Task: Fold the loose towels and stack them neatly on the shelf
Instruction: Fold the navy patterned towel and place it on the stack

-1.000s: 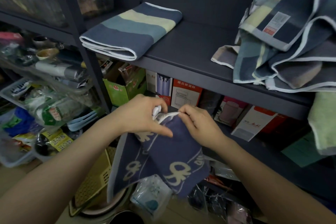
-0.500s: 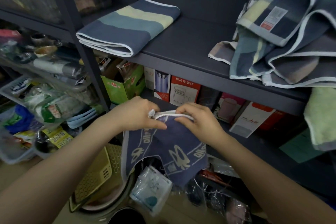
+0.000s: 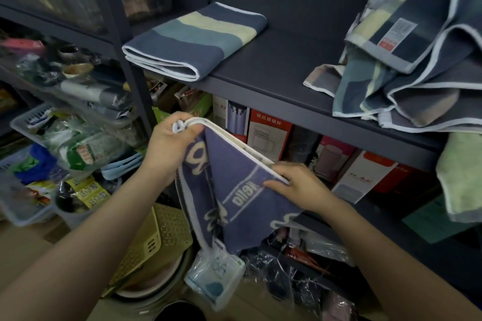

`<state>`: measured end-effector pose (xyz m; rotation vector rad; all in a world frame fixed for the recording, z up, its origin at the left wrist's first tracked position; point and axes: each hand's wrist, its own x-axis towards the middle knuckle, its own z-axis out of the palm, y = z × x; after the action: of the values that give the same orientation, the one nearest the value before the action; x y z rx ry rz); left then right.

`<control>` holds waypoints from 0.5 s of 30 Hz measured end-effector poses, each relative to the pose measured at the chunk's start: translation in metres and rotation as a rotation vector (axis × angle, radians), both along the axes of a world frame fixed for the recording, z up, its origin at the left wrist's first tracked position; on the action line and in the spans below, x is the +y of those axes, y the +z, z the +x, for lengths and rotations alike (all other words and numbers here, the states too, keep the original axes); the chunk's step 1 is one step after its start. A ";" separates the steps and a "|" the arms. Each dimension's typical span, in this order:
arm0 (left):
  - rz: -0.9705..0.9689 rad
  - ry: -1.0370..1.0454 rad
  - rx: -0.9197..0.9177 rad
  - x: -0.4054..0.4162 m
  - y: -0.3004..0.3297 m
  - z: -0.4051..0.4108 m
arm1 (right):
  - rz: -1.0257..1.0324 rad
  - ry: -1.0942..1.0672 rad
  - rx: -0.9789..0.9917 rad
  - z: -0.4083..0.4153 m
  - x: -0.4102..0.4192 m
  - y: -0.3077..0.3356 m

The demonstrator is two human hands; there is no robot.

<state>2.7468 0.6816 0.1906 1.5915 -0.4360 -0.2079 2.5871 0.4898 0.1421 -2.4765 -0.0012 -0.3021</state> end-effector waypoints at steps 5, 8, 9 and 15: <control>-0.080 0.269 0.187 0.007 -0.015 0.024 | -0.135 -0.263 0.038 -0.007 -0.023 -0.010; -0.069 0.308 0.160 0.014 -0.020 0.034 | 0.004 -0.404 -0.048 -0.001 -0.027 0.000; -0.020 0.314 0.119 0.017 -0.022 0.036 | 0.075 -0.441 -0.079 0.003 -0.025 0.006; 0.092 0.293 0.063 0.053 -0.021 0.055 | 0.866 -0.342 -0.057 0.031 0.012 0.043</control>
<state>2.8017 0.7341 0.1696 1.7125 -0.1423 -0.0546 2.6183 0.5016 0.1849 -1.5961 0.4396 -0.4099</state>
